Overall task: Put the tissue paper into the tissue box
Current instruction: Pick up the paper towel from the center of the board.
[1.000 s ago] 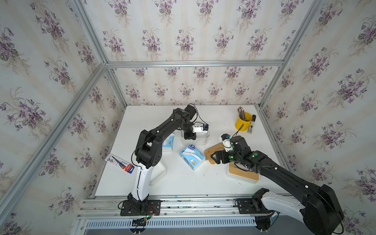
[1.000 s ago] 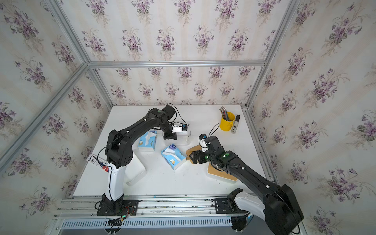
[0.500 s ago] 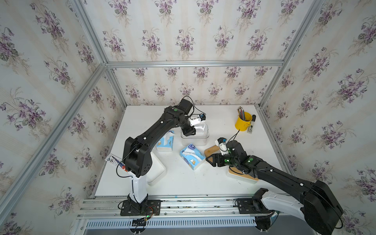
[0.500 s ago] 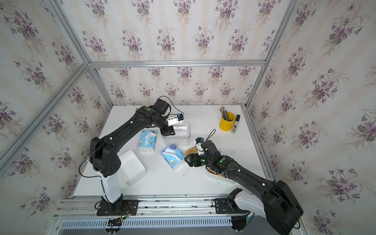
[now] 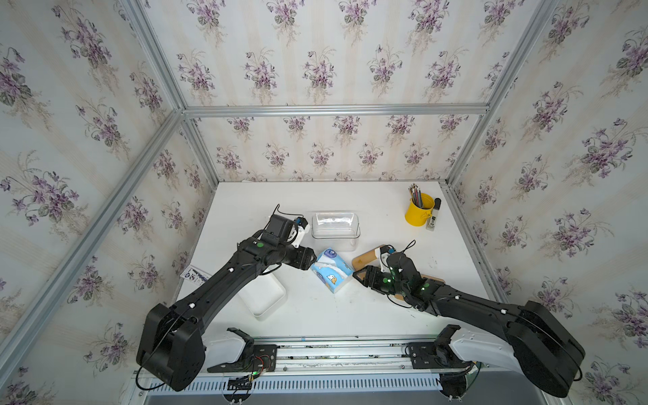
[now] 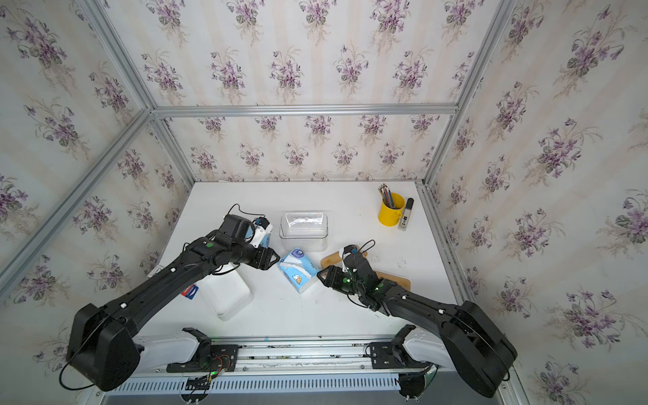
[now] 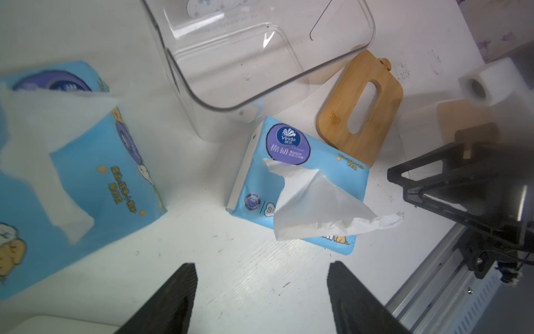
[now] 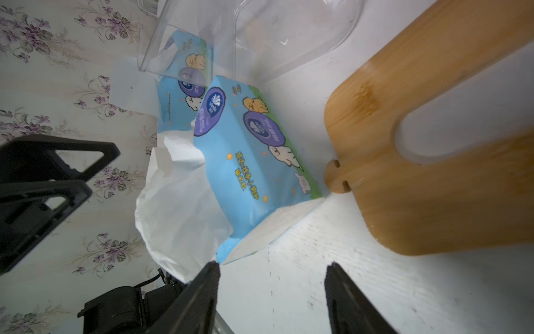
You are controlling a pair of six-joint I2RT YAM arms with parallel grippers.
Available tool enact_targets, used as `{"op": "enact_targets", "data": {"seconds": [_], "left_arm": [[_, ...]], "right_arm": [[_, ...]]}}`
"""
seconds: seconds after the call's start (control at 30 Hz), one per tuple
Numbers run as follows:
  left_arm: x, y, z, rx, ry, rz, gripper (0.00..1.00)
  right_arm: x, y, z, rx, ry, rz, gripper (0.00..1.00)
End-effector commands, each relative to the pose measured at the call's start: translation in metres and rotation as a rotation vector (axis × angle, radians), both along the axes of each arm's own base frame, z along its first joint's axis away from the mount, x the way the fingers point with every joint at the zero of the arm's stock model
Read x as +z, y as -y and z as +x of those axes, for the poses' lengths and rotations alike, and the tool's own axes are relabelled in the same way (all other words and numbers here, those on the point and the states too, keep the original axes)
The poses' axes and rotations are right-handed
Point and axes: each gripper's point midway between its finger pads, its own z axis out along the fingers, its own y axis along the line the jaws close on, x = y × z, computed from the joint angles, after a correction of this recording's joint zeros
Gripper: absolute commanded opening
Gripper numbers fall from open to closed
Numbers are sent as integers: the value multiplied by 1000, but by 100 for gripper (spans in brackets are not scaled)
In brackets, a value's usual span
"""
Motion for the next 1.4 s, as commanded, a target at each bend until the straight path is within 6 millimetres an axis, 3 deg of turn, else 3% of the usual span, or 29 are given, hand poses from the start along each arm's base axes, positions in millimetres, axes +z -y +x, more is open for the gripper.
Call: {"op": "enact_targets", "data": {"seconds": [0.0, 0.17, 0.43, 0.57, 0.7, 0.97, 1.17, 1.37], "left_arm": [[11, 18, 18, 65, -4, -225, 77], [1, 28, 37, 69, -59, -352, 79], [-38, 32, 42, 29, -150, -288, 82], [-54, 38, 34, -11, -198, -286, 83], [-55, 44, 20, -38, -235, -339, 83], [-61, 30, -24, 4, -266, -351, 83], [-72, 27, -38, 13, -285, -352, 83], [-72, 22, -32, 35, -255, -322, 83]], "right_arm": [[15, -14, 12, -42, 22, 80, 64], [2, -20, 12, -73, -20, 84, 61], [-12, -31, 14, -104, -51, 86, 58], [-18, -38, 13, -111, -75, 116, 56], [-18, -46, 16, -97, -75, 125, 55], [-28, -52, 23, -55, -58, 59, 56], [-36, -55, 29, -1, -33, -7, 44], [-36, -60, 33, 79, 16, -70, 21]]}}
